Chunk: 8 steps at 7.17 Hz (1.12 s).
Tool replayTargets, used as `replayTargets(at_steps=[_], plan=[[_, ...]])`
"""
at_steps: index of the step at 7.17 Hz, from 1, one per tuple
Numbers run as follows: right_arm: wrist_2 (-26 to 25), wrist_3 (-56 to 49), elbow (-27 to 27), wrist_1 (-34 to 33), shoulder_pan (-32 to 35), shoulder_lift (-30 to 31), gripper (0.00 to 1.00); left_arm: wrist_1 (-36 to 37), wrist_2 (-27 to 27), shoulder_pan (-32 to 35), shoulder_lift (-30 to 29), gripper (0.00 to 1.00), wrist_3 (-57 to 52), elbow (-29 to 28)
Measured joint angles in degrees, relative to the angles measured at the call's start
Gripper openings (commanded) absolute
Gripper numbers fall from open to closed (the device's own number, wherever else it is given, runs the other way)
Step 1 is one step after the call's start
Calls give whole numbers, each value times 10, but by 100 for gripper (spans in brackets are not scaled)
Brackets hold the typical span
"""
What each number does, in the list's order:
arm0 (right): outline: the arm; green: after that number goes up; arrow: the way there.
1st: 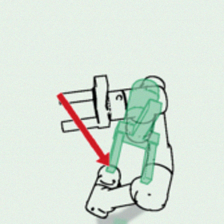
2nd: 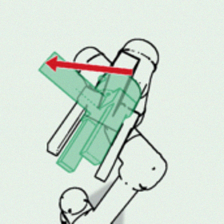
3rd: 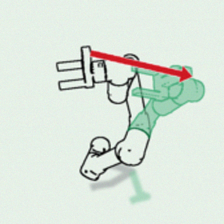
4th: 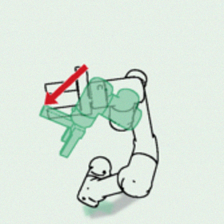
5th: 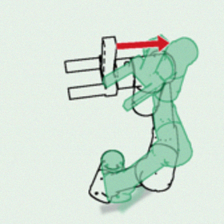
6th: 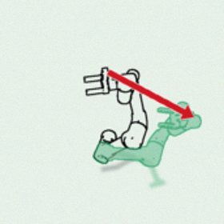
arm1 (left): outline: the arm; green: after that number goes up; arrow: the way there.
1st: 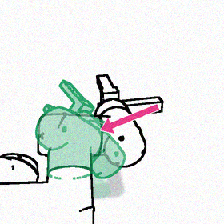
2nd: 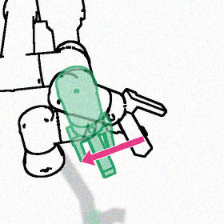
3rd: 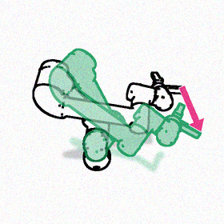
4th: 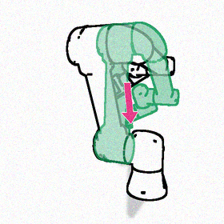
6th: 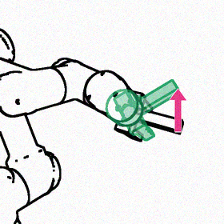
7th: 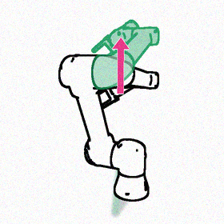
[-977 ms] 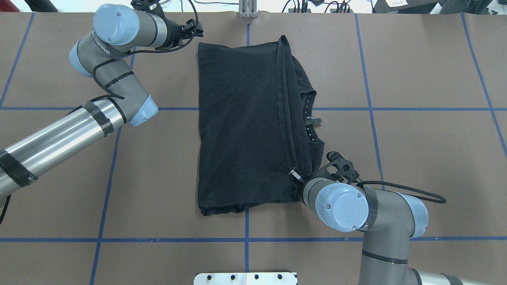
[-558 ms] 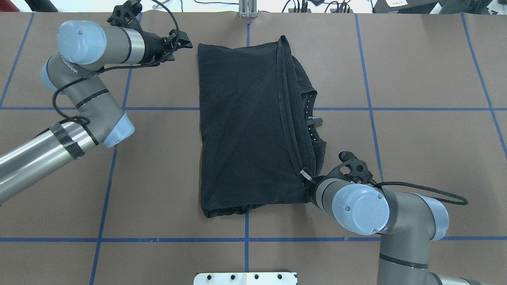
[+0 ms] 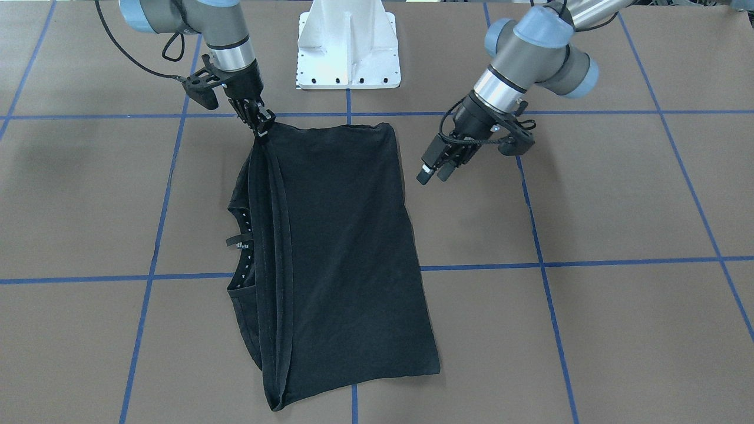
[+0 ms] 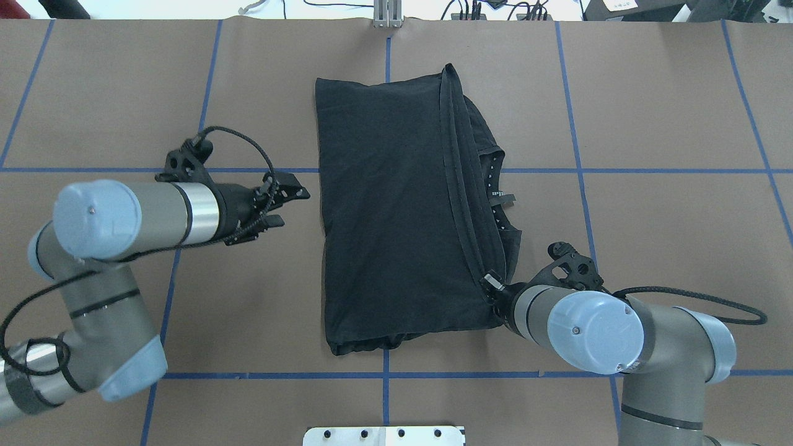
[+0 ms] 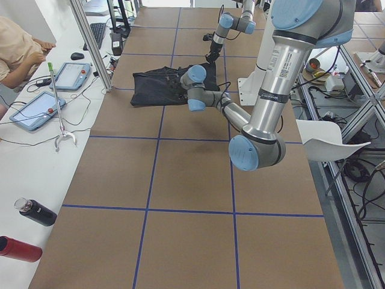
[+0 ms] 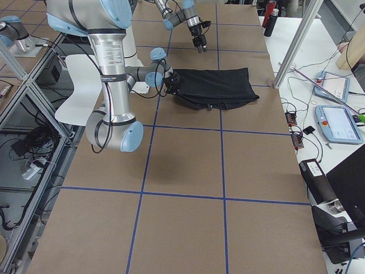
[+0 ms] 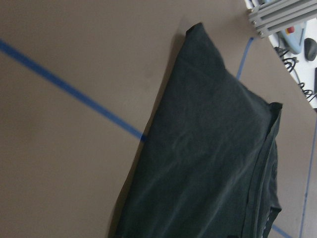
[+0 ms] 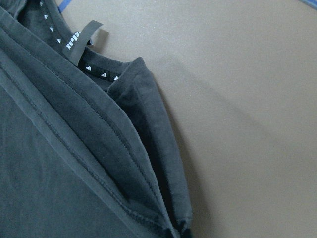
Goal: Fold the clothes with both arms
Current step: 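Lower the left gripper to the other near corner beside the right gripper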
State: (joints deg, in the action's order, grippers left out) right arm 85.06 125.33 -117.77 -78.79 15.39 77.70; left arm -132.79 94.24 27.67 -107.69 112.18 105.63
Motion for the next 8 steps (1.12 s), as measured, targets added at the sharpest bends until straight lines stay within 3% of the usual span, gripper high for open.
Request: replayTargets(at_steps=[3,5,8], plan=[[12,1,-14,0,0,6,0,40,-98,-126,5,73,74,12],[13,2,-16,1,0,8,0,44,-112,-155,6,70,82,5],[13,2,-16,1,0,8,0,53,-112,-172,4,54,91,0]])
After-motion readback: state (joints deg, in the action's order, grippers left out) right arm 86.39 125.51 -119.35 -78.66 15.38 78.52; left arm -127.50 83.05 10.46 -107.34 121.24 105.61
